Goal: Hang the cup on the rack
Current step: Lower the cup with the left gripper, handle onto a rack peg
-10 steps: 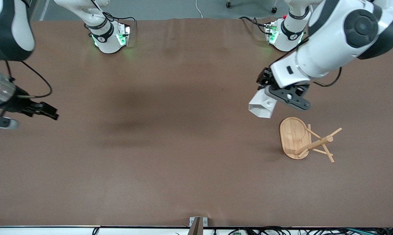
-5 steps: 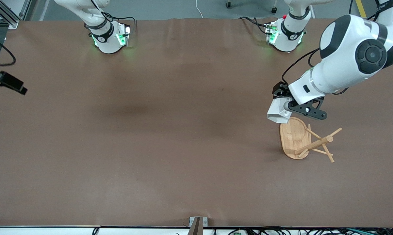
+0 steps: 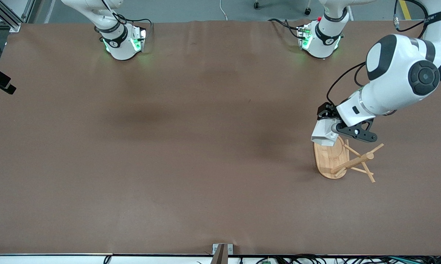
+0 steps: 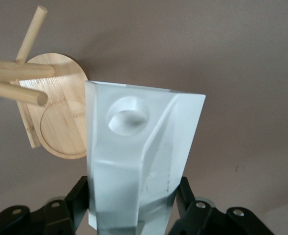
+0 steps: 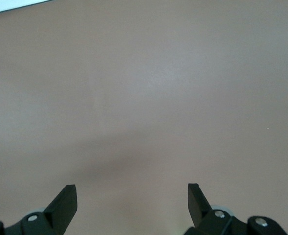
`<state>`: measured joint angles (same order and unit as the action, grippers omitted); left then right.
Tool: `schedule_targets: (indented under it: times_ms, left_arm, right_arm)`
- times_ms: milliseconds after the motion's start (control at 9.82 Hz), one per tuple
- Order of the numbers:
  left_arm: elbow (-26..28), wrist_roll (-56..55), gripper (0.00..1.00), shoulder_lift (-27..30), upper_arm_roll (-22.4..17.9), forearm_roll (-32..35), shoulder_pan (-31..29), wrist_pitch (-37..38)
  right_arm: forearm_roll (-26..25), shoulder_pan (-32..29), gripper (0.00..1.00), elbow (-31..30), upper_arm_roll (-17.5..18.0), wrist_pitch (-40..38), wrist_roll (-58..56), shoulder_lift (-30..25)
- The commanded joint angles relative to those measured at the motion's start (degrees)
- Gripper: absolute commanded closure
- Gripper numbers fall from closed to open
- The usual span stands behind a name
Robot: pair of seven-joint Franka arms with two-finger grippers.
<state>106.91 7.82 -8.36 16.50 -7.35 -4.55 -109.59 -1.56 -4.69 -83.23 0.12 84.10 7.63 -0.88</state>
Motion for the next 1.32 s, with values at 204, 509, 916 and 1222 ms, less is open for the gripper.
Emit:
schedule_targets:
  times_ms: [204,509,916,1222]
  left_arm:
    - [0.50,5.01,1.00,-4.91,-1.56,-0.12,0.68,-5.89]
    - [0.06,5.62,1.00,-5.53,-2.78,0.06,0.76,-5.99]
    - [-0.38,5.98,1.00,-5.35,-3.23,0.14,0.85,-5.99]
    - [-1.17,7.47,1.00,-5.44,-3.84,0.14,0.68,-5.99]
  right_arm:
    - [-1.08,-2.08,0.00,0.26,0.50,-1.22,-7.99,0.18]
    - [-0.56,-2.17,0.00,0.26,0.50,-1.14,-7.11,0.26]
    - [-0.47,-2.25,0.00,0.26,0.50,-1.31,-5.79,0.26]
    - [-0.29,-2.34,0.00,0.26,0.50,-1.49,-5.79,0.26]
